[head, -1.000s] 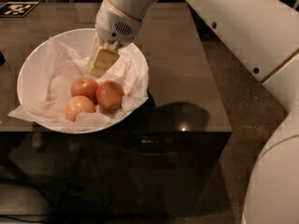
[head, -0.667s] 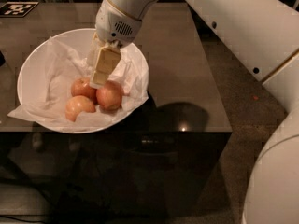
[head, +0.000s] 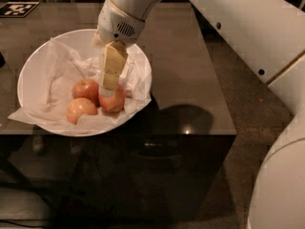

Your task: Pick apple from white bowl

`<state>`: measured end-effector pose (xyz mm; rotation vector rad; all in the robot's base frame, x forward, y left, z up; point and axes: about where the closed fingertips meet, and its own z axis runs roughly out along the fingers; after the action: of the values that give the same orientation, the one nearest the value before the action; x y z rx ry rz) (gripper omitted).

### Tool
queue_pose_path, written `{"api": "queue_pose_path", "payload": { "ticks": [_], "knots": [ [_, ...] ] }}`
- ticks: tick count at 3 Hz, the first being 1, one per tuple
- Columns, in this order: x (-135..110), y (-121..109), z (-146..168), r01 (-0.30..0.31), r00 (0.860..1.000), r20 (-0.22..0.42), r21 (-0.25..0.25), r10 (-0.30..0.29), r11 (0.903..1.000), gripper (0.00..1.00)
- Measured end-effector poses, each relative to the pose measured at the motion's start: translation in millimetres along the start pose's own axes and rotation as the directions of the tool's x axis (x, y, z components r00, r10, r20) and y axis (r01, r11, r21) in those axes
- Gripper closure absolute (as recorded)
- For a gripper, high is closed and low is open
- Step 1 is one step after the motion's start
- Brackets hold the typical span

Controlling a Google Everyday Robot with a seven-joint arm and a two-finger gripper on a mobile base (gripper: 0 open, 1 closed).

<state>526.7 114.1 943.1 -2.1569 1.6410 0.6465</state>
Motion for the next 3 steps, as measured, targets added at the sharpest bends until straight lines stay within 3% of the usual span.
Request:
{"api": "queue_pose_path", "payload": {
  "ticks": [3],
  "knots": [
    [26, 16, 21, -0.082, 0.995, -0.047, 0.046, 0.084, 0.9956, 0.0]
  ]
}}
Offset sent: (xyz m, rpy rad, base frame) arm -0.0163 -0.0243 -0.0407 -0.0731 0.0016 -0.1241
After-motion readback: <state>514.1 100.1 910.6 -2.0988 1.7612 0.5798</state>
